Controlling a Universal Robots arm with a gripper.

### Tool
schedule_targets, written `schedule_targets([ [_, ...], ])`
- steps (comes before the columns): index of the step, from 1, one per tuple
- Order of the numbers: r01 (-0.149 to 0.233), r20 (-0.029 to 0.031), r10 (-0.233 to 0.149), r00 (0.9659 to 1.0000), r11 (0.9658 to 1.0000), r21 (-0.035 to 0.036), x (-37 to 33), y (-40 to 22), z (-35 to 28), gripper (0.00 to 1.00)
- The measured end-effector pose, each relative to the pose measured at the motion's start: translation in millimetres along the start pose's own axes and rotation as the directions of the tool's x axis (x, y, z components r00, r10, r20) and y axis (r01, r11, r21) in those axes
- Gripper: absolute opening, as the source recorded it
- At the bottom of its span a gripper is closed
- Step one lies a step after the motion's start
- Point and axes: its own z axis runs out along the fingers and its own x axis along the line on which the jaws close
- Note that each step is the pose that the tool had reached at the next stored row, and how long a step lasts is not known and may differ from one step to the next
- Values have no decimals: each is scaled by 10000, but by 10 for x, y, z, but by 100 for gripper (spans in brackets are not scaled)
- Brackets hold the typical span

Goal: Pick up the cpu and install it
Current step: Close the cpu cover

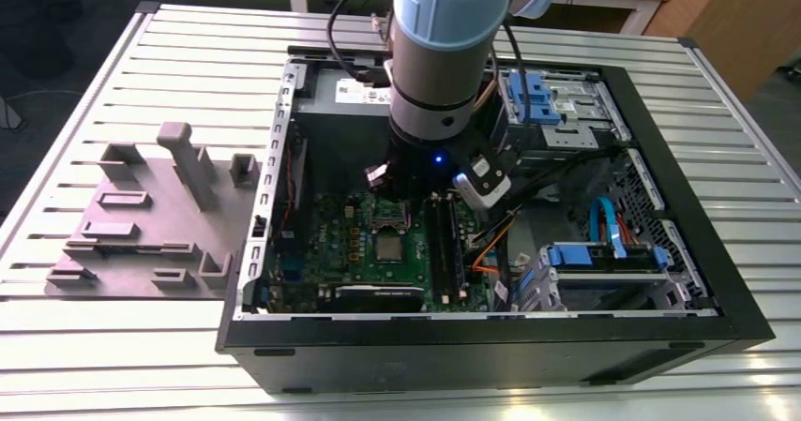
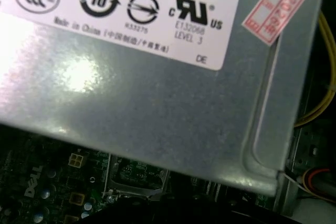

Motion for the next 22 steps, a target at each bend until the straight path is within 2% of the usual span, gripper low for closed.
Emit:
schedule_targets([
  [4,-2,0,2,10000,10000,-5,0,0,2,10],
  [5,-3,-23,3,10000,10000,-10,0,-1,2,10],
  [7,-12,-159,11,9999,10000,-44,-5,-2,3,10],
  [8,-22,-274,20,9996,10000,-72,-8,-3,3,10],
  [10,-42,-441,37,9990,9999,-112,-10,-4,3,10],
  [17,-45,-458,39,9989,9999,-118,-12,-4,3,10],
  [22,-47,-476,41,9989,9999,-122,-30,-7,-29,10],
])
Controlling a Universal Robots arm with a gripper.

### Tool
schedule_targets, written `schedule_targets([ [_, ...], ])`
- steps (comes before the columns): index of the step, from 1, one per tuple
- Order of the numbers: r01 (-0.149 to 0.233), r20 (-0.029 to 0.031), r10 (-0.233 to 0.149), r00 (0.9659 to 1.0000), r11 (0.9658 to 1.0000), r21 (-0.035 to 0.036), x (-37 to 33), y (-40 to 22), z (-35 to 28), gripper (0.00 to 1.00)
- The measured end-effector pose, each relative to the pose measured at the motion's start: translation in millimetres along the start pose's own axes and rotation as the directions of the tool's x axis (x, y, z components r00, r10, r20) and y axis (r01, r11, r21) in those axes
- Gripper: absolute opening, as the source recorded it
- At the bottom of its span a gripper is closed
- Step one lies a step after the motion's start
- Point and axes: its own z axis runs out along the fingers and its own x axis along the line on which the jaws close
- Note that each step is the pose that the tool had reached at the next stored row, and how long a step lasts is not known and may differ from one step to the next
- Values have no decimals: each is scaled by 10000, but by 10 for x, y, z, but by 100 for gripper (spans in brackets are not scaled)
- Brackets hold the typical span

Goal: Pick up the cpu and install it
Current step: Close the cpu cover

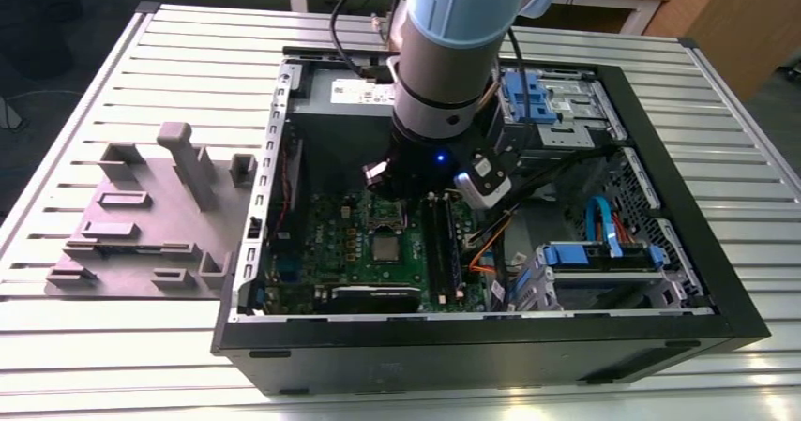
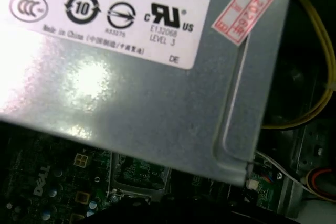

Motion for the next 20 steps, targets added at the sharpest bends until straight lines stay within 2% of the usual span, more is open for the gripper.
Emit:
schedule_targets([
  [4,-3,-35,3,10000,10000,-9,-30,-11,-27,10],
  [11,-3,-38,3,10000,10000,-8,-43,-15,-28,10],
  [13,-7,-95,7,10000,10000,-21,-47,-16,-29,10],
  [17,-9,-94,9,10000,10000,-24,-47,-16,-28,10],
  [20,199,-113,-199,9997,9998,-25,-58,-19,-27,10],
])
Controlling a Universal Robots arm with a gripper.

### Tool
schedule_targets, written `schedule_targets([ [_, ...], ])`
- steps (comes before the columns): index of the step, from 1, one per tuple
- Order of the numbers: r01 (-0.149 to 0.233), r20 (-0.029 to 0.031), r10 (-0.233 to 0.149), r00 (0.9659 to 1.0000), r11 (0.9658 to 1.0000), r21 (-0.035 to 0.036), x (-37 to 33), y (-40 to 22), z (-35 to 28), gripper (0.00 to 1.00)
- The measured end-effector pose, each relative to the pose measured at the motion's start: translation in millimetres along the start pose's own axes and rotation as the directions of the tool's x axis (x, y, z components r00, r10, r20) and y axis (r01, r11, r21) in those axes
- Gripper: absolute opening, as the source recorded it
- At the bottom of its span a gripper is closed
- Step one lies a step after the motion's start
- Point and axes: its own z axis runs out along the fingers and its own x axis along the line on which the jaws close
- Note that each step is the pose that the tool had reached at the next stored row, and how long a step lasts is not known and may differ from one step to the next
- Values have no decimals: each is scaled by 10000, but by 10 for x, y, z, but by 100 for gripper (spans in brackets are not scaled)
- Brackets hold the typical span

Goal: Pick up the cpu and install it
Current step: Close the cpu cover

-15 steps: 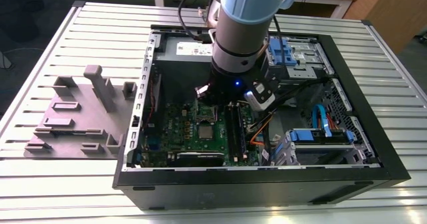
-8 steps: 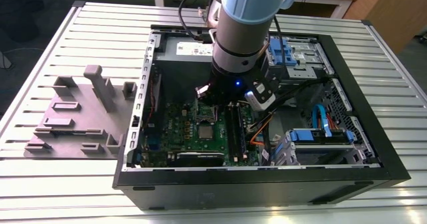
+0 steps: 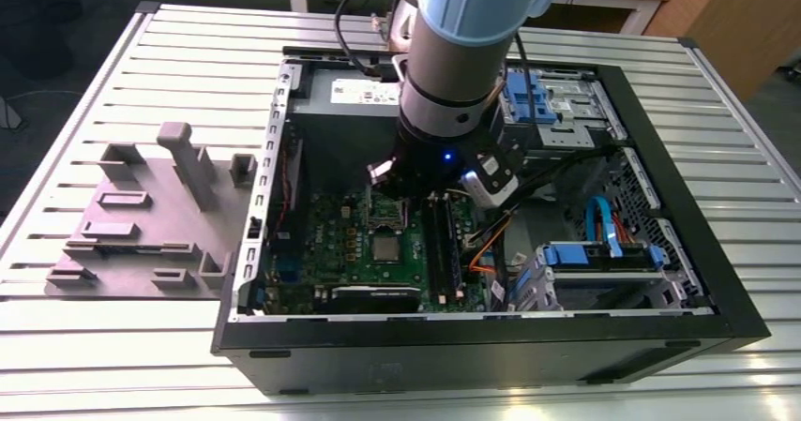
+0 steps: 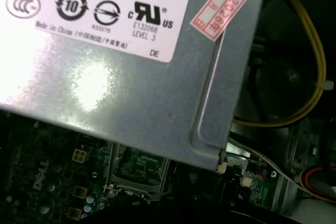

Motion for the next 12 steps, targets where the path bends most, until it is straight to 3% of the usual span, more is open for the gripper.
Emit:
schedule_targets([
  [5,581,-53,-581,9983,9983,3,-10,-3,7,10],
  [10,1321,-123,-1320,9912,9912,7,-13,-5,13,10],
  [12,1354,-125,-1353,9907,9908,4,-20,-7,19,10],
])
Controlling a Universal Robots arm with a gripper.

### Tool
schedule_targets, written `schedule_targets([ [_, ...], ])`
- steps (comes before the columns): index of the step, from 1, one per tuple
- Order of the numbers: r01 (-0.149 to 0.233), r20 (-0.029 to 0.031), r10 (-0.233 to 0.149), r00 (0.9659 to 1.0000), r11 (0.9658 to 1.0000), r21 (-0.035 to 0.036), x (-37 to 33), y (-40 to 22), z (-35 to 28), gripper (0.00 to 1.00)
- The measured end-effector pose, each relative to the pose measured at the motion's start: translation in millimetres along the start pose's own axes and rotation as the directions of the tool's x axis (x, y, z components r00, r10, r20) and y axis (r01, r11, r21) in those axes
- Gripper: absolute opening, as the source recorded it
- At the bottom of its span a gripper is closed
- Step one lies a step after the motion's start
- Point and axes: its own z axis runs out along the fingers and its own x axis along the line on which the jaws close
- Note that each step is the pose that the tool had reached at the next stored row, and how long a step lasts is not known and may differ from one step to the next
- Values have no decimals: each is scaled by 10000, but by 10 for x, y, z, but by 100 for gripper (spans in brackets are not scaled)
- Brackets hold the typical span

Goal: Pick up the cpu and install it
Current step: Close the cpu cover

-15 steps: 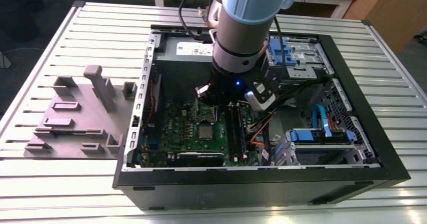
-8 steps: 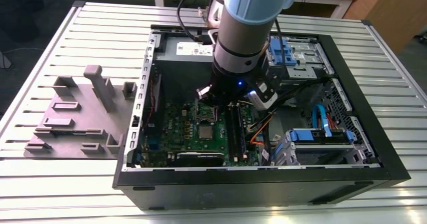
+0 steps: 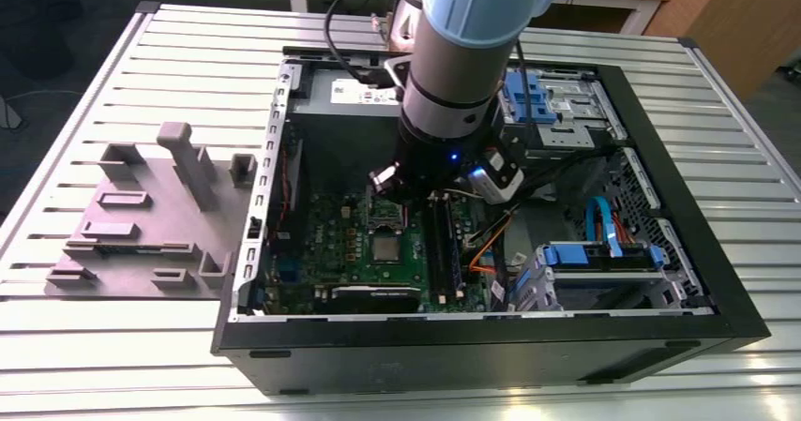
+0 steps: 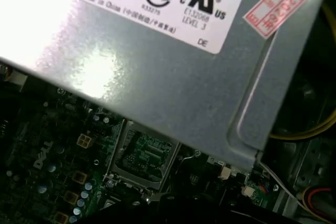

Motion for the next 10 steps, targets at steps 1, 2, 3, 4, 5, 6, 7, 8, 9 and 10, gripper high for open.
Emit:
schedule_targets([
  [1,12,-1,-12,10000,10000,-1,-3,-2,2,10],
  [2,28,-2,-28,10000,10000,-2,-6,-3,5,10],
  [3,43,-1,-43,10000,10000,-5,-7,-3,10,10],
  [4,47,-2,-47,10000,10000,-5,-7,-4,16,10],
  [5,47,-3,-47,10000,10000,-3,-7,-5,23,10],
  [6,48,-3,-48,10000,10000,-3,-7,-5,32,10],
  [7,48,-3,-48,10000,10000,-3,-8,-6,41,10],
  [8,48,-3,-48,10000,10000,-4,-8,-7,50,10],
  [9,50,-3,-50,10000,10000,-4,-9,-6,57,10],
  [10,49,-4,-49,10000,10000,-3,-11,-2,61,10],
])
